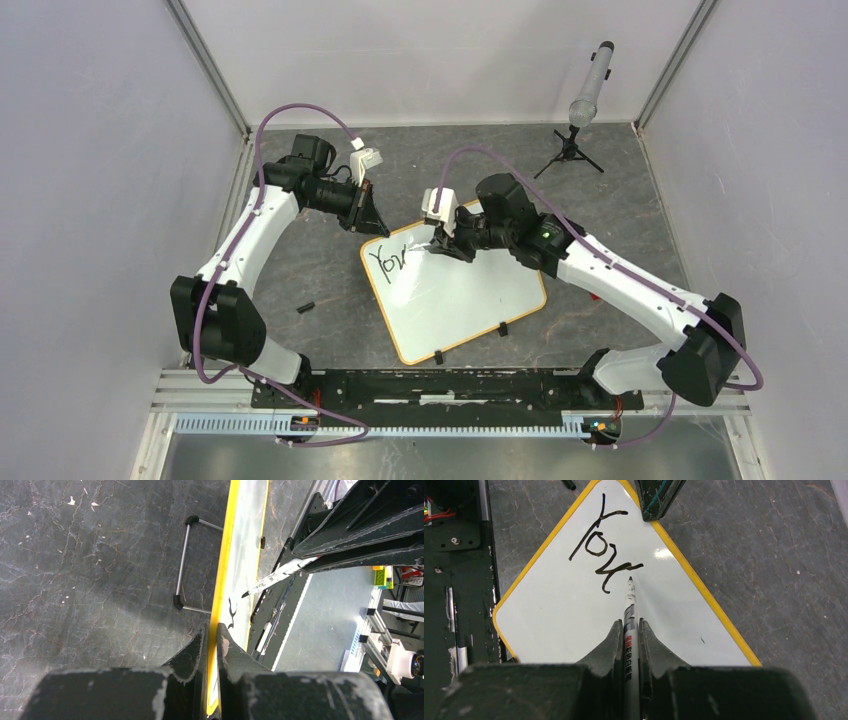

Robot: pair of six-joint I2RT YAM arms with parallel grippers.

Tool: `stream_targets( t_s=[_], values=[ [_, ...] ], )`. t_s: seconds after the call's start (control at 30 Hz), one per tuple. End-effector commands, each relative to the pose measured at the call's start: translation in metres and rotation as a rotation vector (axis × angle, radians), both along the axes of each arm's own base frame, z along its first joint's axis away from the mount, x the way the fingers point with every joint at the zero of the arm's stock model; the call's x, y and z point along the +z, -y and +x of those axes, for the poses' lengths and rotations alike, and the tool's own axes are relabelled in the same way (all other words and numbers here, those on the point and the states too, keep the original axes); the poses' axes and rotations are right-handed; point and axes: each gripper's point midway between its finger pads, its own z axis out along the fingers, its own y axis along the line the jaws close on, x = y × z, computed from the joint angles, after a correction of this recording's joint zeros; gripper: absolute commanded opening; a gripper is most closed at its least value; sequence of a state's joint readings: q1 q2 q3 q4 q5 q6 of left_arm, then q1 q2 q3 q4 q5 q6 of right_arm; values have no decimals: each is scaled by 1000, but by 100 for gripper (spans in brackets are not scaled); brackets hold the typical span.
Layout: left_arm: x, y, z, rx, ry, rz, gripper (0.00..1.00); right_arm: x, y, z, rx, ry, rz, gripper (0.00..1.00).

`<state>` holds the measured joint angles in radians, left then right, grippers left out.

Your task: Write a sentence on the whiteboard

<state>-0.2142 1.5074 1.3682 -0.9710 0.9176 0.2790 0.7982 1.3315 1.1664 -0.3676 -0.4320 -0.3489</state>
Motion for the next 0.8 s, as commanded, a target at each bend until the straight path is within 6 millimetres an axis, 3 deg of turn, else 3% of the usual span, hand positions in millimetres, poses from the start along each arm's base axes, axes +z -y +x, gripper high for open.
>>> stream_targets(
  t_s=[0.0,0.53,0.77],
  values=[
    [3,8,-14,-53,-15,-4,2,-1,-3,8,-3,28,-1,0],
    [3,8,-14,-55,-12,-4,2,-26,11,-1,-15,10,-44,0],
    [2,8,-14,-55,-15,-4,2,-26,12,-4,-12,5,-38,0]
  ],
)
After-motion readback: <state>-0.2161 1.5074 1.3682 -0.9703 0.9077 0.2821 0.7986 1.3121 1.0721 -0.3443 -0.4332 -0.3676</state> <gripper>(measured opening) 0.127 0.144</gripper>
